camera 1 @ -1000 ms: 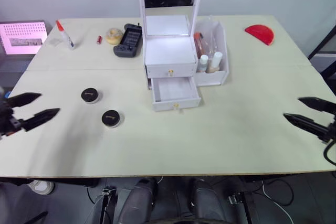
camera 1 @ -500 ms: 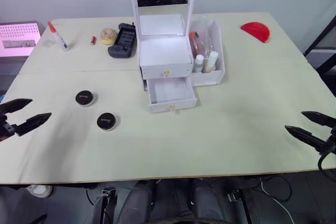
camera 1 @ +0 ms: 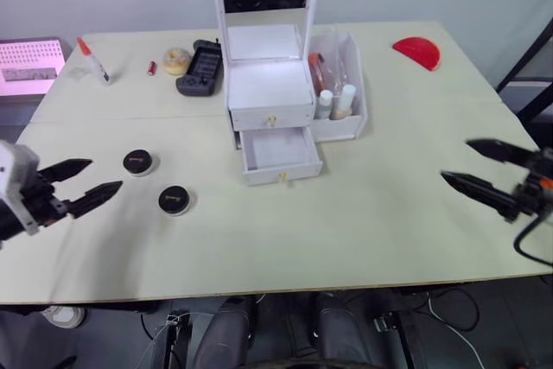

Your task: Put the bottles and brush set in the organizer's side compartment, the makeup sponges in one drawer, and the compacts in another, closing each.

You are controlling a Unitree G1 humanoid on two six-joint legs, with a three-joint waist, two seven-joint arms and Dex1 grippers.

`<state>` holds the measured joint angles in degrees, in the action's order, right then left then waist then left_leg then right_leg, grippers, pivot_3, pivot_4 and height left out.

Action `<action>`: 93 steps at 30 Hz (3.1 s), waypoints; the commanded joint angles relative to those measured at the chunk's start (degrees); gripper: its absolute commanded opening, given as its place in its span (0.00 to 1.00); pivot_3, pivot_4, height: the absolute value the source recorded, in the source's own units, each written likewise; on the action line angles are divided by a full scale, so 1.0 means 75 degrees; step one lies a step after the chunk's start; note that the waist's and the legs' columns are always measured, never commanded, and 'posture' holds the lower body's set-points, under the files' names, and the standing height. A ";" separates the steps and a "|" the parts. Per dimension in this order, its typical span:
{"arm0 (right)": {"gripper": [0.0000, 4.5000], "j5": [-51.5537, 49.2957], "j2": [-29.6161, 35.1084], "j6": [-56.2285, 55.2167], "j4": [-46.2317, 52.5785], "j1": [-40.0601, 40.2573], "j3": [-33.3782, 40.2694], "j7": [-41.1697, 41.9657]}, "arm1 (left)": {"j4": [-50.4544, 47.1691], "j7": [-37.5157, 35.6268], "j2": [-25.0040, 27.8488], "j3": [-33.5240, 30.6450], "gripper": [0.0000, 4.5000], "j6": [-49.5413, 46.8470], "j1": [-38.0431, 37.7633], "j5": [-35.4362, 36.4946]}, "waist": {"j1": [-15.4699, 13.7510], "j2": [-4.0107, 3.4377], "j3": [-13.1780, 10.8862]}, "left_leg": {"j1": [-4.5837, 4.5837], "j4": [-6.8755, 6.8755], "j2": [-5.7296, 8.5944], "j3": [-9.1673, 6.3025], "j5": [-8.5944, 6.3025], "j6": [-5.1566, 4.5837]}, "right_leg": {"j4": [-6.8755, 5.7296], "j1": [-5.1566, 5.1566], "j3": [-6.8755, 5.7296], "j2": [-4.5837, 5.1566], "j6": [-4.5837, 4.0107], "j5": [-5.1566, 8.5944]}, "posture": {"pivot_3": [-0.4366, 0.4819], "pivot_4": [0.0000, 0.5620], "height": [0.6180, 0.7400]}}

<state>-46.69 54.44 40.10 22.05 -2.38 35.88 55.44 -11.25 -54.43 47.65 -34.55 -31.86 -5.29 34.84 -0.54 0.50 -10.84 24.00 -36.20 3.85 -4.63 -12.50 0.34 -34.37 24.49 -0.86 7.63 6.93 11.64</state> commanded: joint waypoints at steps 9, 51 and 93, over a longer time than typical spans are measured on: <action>1.00 -0.0069 -0.0540 0.0295 0.0048 -0.3204 -0.3370 -0.0201 | -0.2027 0.2846 -0.2095 0.1547 0.99 -0.0336 -0.0275 -0.0501 | -0.0058 0.0017 0.0002 | 0.0006 -0.0015 0.0013 0.0000 0.0004 -0.0004 | 0.0004 -0.0006 -0.0002 0.0001 0.0004 -0.0016 | 0.48 0.27 0.97; 1.00 0.0523 -0.1021 0.0306 -0.0356 -0.4320 -0.4206 0.0102 | -0.1121 0.2591 -0.2117 0.2852 0.60 0.0302 0.0732 -0.1327 | -0.0036 0.0022 0.0002 | 0.0007 -0.0032 0.0016 0.0003 0.0005 -0.0004 | 0.0003 -0.0007 0.0000 -0.0005 0.0021 -0.0038 | 0.48 0.27 0.97; 1.00 -0.0399 -0.0971 0.1115 0.1428 -0.3079 -0.3211 -0.1785 | 0.3551 0.0055 -0.3362 0.5813 0.60 0.1137 0.6089 -0.2521 | -0.0024 0.0025 0.0001 | 0.0016 -0.0049 0.0028 0.0000 0.0009 -0.0006 | -0.0001 -0.0008 0.0001 -0.0013 0.0057 -0.0058 | 0.48 0.27 0.97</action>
<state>-48.64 46.37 48.55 31.22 -25.22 9.92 42.30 15.59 -54.44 22.40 10.04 -24.07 39.72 16.36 -0.73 0.69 -10.83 24.12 -36.57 4.06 -4.64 -12.43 0.29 -34.38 24.43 -0.84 7.53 7.36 11.21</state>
